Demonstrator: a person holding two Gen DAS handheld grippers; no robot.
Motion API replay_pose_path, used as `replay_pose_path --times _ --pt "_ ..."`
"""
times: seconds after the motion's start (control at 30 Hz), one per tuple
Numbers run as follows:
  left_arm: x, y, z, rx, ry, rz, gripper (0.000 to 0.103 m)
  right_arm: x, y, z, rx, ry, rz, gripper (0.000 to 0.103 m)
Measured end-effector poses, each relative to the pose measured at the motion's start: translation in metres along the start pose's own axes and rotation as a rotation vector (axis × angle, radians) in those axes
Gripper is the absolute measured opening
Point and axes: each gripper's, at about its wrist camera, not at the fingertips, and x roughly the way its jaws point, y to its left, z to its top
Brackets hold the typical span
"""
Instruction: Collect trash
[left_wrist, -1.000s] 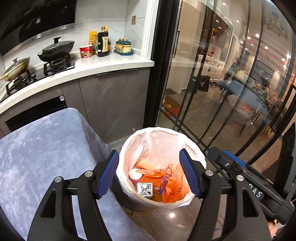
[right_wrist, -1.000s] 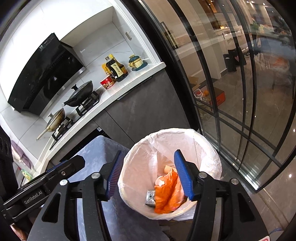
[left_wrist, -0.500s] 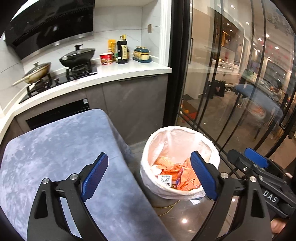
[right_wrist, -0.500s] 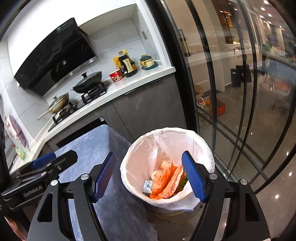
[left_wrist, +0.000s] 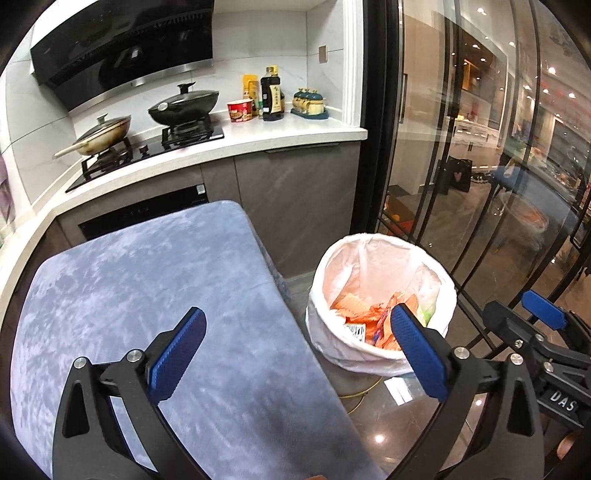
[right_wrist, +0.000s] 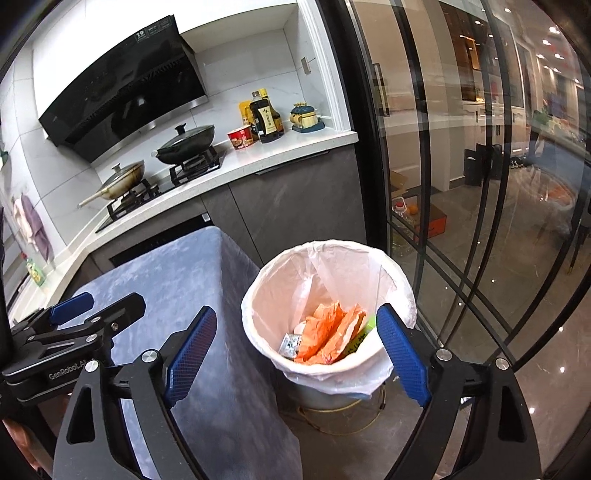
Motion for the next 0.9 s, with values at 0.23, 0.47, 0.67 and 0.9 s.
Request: replay_pose_path --times 0.23,0.47,0.67,0.9 --pt "-0.004 0.002 -0.017 -0.009 0.029 0.034 0.096 -0.007 0.008 -0.014 -0.064 0.014 -0.039 0.092" --pt "-0.001 0.001 -0.032 -0.023 0.069 0.06 0.096 -0.005 0.006 -0.024 -0.077 0.076 -0.041 0.097" --pt "0.0 -0.003 -0.043 -0.02 0.099 0.063 0.096 -0.008 0.01 -0.03 -0.131 0.09 -0.064 0.097" --pt "0.002 -0.004 -0.05 -0.041 0.119 0.093 0.096 -0.005 0.006 -0.033 -0.126 0.111 -0.059 0.097"
